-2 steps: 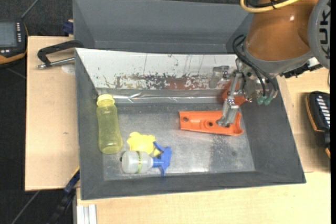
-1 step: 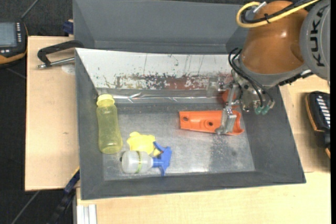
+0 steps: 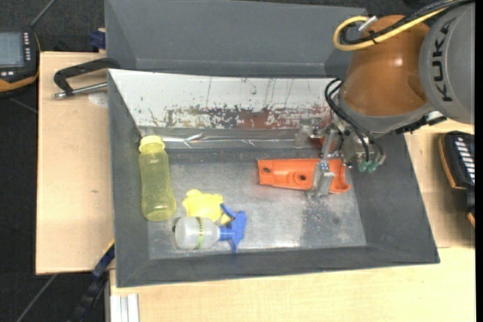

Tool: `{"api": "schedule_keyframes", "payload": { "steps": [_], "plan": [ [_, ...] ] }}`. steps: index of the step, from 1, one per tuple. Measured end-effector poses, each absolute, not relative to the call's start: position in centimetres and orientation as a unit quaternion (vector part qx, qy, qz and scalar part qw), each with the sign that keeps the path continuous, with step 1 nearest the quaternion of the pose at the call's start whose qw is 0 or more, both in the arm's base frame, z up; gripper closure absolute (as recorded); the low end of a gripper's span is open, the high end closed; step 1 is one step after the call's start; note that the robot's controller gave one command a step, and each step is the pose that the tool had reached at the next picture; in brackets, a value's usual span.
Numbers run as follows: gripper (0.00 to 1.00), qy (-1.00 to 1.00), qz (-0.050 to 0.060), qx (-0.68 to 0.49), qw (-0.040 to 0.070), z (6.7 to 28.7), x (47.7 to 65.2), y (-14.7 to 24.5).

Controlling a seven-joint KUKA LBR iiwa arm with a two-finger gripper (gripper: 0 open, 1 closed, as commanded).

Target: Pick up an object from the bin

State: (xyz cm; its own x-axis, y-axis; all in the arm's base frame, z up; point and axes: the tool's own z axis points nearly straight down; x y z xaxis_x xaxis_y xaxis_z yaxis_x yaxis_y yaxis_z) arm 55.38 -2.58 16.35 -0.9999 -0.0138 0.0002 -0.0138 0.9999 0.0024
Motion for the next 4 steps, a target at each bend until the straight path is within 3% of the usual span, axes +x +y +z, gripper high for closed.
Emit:
{"api": "schedule_keyframes", "payload": {
  "steps": [1, 2, 3, 4],
  "plan": [
    [0.0, -1.0, -0.001, -0.024, -0.004, 12.0, 56.3, -2.3],
    [1.0, -0.989, -0.002, -0.149, -0.002, 10.4, 56.1, -1.4],
    [0.0, -0.989, -0.002, -0.148, -0.002, 10.4, 56.1, -1.3],
    [1.0, -0.989, -0.002, -0.148, -0.002, 10.4, 56.1, -1.3]
  ]
}}
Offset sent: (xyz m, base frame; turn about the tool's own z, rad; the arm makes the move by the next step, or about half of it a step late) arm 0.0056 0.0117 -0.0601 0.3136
